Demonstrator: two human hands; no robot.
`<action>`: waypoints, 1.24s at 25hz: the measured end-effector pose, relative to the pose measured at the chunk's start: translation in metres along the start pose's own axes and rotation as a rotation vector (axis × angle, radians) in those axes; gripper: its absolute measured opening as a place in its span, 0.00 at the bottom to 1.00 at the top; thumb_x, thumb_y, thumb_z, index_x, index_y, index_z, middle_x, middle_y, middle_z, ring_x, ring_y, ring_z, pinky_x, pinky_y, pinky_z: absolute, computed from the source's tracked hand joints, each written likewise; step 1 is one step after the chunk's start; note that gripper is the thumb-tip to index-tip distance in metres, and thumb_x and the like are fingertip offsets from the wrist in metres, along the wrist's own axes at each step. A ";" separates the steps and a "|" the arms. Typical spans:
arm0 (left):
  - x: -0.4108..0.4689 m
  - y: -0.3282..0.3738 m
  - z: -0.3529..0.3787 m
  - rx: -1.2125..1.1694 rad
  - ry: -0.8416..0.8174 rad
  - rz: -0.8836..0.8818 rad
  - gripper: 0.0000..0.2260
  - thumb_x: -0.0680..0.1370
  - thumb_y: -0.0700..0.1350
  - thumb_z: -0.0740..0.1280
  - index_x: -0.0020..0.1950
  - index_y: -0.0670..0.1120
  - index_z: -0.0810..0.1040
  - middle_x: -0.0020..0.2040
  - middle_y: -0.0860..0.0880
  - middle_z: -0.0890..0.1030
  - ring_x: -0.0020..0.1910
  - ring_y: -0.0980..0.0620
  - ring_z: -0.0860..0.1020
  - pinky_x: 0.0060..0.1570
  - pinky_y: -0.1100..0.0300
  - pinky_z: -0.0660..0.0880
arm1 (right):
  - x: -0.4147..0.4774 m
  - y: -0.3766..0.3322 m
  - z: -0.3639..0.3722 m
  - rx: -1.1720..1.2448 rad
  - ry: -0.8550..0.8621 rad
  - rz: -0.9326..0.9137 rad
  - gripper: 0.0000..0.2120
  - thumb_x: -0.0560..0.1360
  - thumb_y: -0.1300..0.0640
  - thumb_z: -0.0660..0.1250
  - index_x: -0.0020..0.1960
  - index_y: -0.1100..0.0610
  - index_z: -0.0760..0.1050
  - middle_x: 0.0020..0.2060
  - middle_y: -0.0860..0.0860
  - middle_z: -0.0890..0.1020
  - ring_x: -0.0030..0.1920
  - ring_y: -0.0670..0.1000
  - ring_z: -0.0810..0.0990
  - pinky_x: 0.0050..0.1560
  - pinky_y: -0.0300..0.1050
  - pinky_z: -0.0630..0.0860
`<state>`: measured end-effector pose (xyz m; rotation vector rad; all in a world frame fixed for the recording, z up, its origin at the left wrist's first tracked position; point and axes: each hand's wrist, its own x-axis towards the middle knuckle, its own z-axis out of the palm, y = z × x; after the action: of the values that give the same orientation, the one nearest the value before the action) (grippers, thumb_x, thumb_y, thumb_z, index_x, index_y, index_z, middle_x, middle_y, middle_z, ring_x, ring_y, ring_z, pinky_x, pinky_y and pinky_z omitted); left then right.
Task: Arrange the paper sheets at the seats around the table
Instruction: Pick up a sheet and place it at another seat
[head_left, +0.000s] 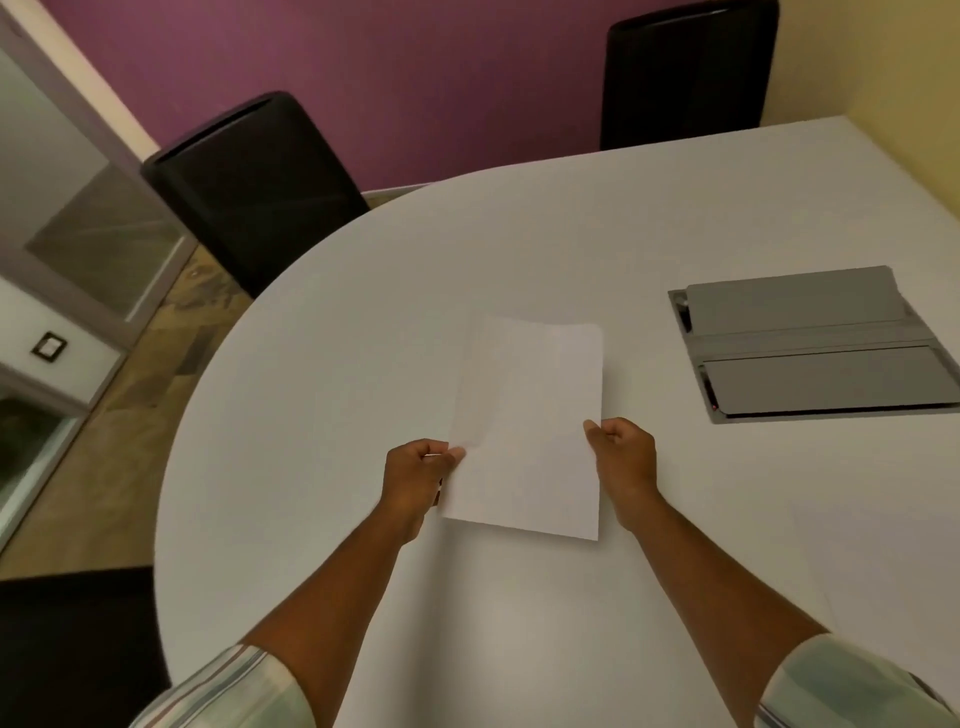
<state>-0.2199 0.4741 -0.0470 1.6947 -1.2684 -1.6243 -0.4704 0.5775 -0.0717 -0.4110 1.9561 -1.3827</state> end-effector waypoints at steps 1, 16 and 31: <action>-0.008 -0.005 -0.011 0.010 0.025 -0.002 0.06 0.76 0.45 0.79 0.40 0.48 0.85 0.42 0.45 0.86 0.41 0.44 0.82 0.43 0.48 0.76 | -0.012 0.003 0.004 -0.011 -0.020 0.019 0.18 0.79 0.54 0.72 0.35 0.58 0.70 0.26 0.47 0.70 0.29 0.49 0.67 0.33 0.43 0.67; 0.005 -0.068 -0.221 0.186 0.147 0.038 0.10 0.78 0.31 0.70 0.51 0.43 0.87 0.53 0.46 0.86 0.55 0.47 0.81 0.60 0.56 0.76 | -0.207 0.079 0.166 -0.042 -0.225 0.401 0.09 0.80 0.58 0.72 0.43 0.62 0.79 0.38 0.59 0.85 0.33 0.52 0.84 0.31 0.45 0.79; 0.063 -0.096 -0.283 0.462 0.024 0.096 0.09 0.80 0.34 0.69 0.56 0.41 0.87 0.56 0.44 0.86 0.59 0.44 0.83 0.62 0.55 0.78 | -0.274 0.110 0.253 -0.766 -0.126 -0.047 0.33 0.82 0.48 0.67 0.81 0.57 0.59 0.77 0.56 0.68 0.76 0.57 0.68 0.73 0.53 0.67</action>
<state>0.0682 0.3922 -0.1060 1.8672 -1.7854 -1.3176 -0.0867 0.6109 -0.1228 -0.8686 2.3187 -0.5577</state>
